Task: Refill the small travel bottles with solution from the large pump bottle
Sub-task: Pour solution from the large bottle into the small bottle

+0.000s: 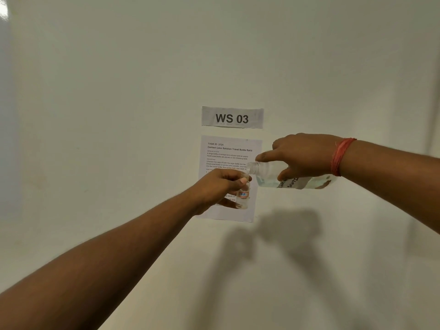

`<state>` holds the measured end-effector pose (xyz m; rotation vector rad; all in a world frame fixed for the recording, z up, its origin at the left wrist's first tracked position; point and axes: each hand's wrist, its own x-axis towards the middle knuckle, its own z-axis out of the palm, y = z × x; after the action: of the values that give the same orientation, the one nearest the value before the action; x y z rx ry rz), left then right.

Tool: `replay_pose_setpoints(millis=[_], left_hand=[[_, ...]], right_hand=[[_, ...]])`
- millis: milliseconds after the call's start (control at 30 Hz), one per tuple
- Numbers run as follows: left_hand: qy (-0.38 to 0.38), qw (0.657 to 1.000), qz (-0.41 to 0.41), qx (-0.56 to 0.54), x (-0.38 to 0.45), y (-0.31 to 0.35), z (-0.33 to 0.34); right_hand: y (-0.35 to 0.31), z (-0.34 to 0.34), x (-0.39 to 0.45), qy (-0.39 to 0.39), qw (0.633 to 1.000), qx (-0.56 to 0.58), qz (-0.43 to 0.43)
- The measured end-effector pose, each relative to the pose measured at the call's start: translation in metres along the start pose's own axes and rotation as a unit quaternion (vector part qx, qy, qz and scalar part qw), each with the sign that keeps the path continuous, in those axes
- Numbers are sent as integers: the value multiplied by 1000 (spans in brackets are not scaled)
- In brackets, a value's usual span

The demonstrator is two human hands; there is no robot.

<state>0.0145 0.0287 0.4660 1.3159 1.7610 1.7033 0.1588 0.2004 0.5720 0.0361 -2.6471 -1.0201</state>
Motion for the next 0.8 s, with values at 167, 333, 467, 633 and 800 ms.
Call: replay_pose_setpoints(millis=[167, 333, 467, 633, 800], left_hand=[[0, 1000, 0, 0, 1, 0, 0], [3, 1000, -2, 2, -1, -2, 0], [4, 1000, -4, 5, -1, -2, 0], [4, 1000, -6, 7, -1, -2, -1], [2, 1000, -4, 7, -1, -3, -1]], right_hand=[[0, -3, 1, -7, 1000, -5, -3], [-1, -3, 2, -11, 1000, -9, -5], [-2, -4, 4, -10, 1000, -13, -10], [-2, -6, 5, -13, 1000, -17, -15], [-2, -8, 5, -17, 999, -21, -19]])
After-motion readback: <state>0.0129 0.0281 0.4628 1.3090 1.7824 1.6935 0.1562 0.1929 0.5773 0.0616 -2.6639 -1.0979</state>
